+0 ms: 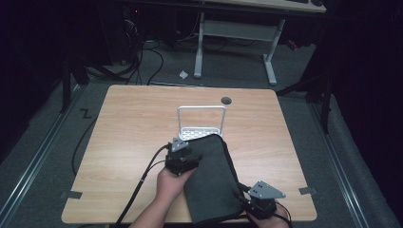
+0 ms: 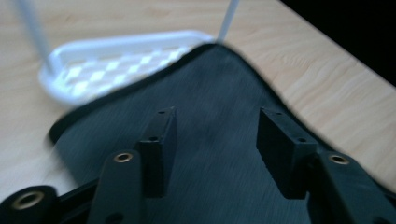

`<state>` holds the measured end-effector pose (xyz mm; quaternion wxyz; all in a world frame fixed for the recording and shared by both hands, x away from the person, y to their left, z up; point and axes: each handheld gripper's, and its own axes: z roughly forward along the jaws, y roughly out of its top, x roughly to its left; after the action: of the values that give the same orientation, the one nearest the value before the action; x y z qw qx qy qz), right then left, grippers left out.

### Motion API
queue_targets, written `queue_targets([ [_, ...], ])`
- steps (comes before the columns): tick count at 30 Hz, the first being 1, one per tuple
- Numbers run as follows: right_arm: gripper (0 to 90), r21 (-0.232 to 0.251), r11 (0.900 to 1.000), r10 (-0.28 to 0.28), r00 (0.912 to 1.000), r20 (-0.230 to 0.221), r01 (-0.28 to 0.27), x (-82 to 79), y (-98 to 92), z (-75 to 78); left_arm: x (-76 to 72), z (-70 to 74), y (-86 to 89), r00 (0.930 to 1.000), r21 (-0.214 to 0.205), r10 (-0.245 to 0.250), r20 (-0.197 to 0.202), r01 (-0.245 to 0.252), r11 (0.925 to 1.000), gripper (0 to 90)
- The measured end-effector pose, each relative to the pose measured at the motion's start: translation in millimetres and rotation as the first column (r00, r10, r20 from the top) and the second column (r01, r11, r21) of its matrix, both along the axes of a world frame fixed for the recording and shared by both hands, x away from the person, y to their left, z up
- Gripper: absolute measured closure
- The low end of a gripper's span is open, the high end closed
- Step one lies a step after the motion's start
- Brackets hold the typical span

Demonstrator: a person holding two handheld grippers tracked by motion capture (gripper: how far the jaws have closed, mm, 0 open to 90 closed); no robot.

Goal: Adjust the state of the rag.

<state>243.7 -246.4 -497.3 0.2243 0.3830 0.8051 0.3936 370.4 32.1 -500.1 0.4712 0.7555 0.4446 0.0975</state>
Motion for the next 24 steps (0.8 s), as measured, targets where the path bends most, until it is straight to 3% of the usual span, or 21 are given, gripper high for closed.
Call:
queue_targets([
  [4,75.9,-0.023,0.9997,-0.001,0.9998,-0.022,0.0,18.1,4.7,-3.9,-23.6,-3.7,16.7,0.9995,0.033,-0.028,0.012,0.028,0.9991,62.7],
  [8,81.0,-0.051,0.9986,-0.016,0.9992,-0.037,0.014,39.3,8.4,-8.4,-39.1,-7.0,17.9,0.9983,0.052,-0.057,-0.009,0.058,0.997,70.8],
  [12,88.7,-0.074,0.9972,-0.015,0.9977,-0.067,0.01,64.0,10.2,-12.6,-42.3,-14.8,9.7,0.9969,0.127,-0.075,-0.022,0.078,0.9889,78.6],
  [15,90.0,-0.088,0.9959,-0.028,0.9953,-0.092,0.02,79.7,12.2,-18.4,-43.1,-18.6,7.0,0.9958,0.134,-0.087,-0.028,0.09,0.9869,84.7],
  [21,90.0,-0.126,0.9919,-0.031,0.9943,-0.102,0.018,92.9,17.5,-25.6,-45.4,-24.4,0.6,0.9923,0.19,-0.119,-0.034,0.123,0.9739,87.0],
  [24,90.0,-0.126,0.9918,-0.034,0.9945,-0.099,0.021,94.1,18.4,-26.6,-46.0,-26.5,-0.5,0.9922,0.193,-0.118,-0.038,0.123,0.9733,87.1],
])
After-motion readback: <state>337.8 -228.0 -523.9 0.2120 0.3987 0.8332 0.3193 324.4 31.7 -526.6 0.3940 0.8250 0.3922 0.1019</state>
